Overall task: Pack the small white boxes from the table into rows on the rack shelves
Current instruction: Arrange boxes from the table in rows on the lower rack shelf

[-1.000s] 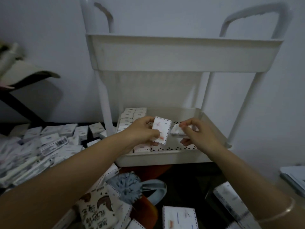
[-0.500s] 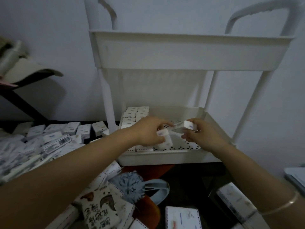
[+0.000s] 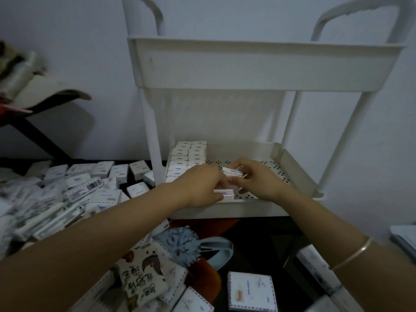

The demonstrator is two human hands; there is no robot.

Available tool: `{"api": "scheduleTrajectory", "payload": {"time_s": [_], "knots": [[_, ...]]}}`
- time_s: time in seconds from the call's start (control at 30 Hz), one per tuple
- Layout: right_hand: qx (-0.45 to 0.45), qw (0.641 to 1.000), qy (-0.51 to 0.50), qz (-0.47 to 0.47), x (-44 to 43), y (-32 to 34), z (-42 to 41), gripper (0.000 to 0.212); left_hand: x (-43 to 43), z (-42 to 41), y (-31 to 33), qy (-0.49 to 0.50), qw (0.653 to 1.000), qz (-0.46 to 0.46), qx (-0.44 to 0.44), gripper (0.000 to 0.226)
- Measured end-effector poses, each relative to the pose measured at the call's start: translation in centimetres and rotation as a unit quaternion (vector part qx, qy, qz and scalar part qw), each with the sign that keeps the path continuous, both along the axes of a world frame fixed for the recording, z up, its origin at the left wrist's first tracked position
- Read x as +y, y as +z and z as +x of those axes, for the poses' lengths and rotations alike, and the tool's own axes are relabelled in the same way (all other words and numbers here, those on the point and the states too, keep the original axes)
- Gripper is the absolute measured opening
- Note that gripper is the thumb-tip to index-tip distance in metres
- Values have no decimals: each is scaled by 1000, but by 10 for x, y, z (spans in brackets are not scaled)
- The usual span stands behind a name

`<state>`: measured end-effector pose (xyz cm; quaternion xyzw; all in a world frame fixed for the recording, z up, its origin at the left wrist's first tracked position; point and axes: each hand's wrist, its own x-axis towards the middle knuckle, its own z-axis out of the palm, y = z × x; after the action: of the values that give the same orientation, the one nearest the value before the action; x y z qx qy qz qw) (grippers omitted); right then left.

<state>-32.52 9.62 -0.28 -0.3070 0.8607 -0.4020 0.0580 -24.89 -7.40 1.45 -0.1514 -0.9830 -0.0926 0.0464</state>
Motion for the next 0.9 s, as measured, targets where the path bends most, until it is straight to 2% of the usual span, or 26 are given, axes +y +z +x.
{"api": "scheduleTrajectory", "payload": {"time_s": [0.17, 0.27, 0.37, 0.47, 0.53, 0.6, 0.67, 0.8, 0.9], "knots": [[-51, 998, 41, 1, -9, -6, 2, 21, 1, 15, 13, 43, 997, 17, 54, 24], [0, 997, 54, 57, -11, -10, 7, 23, 9, 33, 16, 45, 993, 94, 51, 21], [34, 994, 44, 90, -11, -15, 10, 24, 25, 54, 14, 3, 992, 124, 16, 15], [40, 992, 19, 114, -12, -16, 10, 32, 43, 71, 3, -41, 989, 124, -66, 12], [58, 989, 15, 132, -12, -16, 12, 35, 52, 78, -8, -68, 984, 109, -127, 23], [74, 985, 18, 152, -12, -15, 15, 40, 56, 84, -21, -97, 980, 50, -167, 40], [80, 984, 13, 161, -11, -14, 21, 47, 56, 91, -31, -111, 973, 21, -200, 47], [101, 988, -11, 117, 1, -11, 41, 48, 55, 99, -41, -95, 973, 48, -203, 44], [132, 987, -18, 90, 23, -6, 65, 41, 54, 102, -43, -75, 973, 113, -186, 40]]}}
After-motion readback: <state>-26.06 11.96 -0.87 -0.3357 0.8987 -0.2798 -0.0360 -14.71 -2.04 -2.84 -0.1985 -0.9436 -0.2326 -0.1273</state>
